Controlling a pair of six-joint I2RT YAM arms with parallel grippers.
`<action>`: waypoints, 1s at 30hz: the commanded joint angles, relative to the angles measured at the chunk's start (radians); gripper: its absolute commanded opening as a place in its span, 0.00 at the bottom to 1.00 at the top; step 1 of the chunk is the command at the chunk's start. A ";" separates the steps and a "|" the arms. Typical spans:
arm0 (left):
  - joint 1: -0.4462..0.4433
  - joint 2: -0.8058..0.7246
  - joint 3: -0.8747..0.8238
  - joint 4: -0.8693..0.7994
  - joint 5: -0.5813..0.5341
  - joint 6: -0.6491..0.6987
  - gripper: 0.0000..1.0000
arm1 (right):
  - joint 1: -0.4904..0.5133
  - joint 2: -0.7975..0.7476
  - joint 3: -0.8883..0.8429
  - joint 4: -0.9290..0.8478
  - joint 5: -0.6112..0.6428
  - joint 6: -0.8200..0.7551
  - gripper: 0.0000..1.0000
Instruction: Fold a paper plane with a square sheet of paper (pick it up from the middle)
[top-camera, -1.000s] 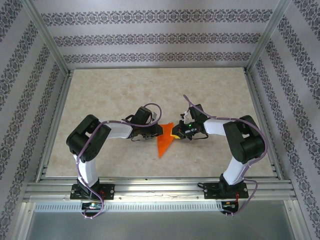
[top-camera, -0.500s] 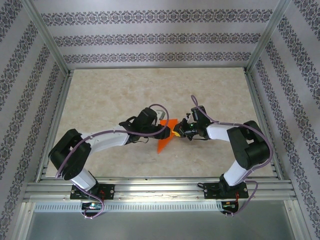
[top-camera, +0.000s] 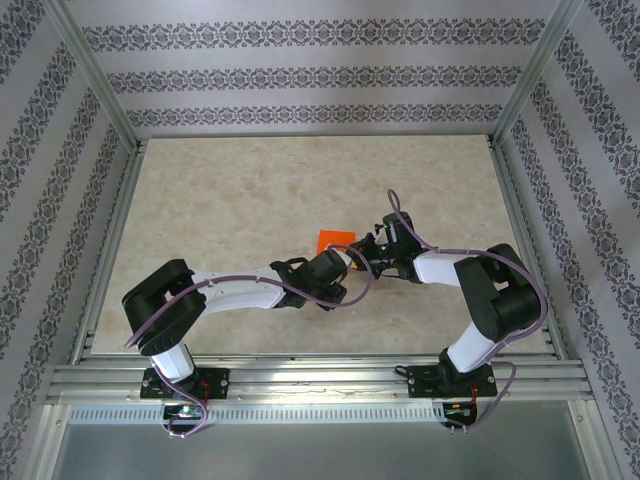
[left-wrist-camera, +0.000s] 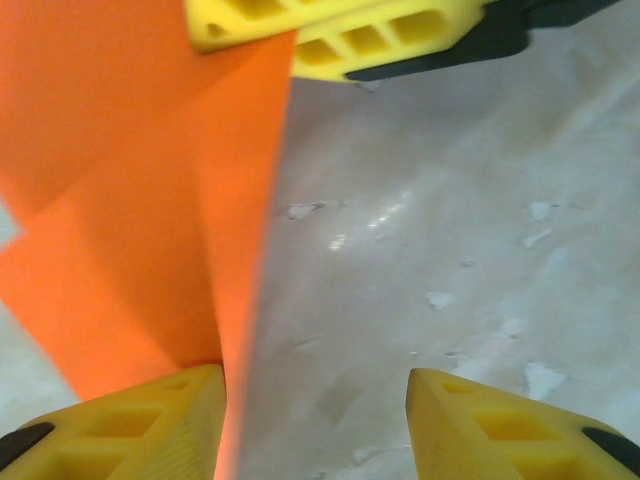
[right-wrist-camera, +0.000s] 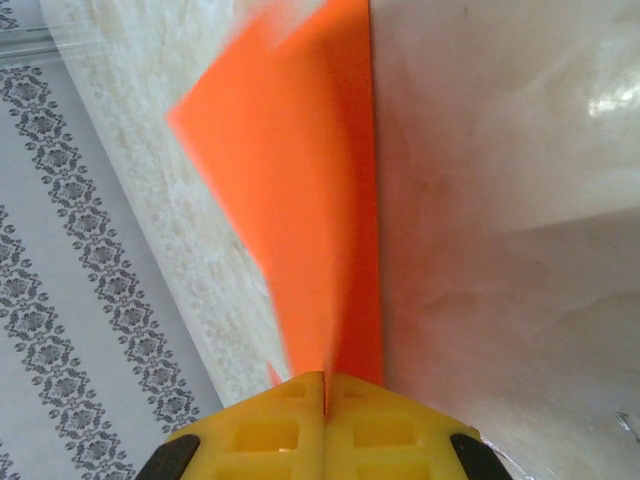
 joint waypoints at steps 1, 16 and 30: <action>-0.013 0.015 0.031 -0.050 -0.099 0.019 0.52 | 0.012 -0.014 -0.012 0.020 0.012 0.016 0.00; -0.019 0.070 0.071 -0.098 -0.131 0.045 0.48 | 0.012 -0.011 -0.006 0.029 0.003 0.024 0.00; -0.033 0.060 0.068 -0.110 -0.182 0.049 0.31 | 0.012 -0.017 -0.012 0.026 0.004 0.023 0.02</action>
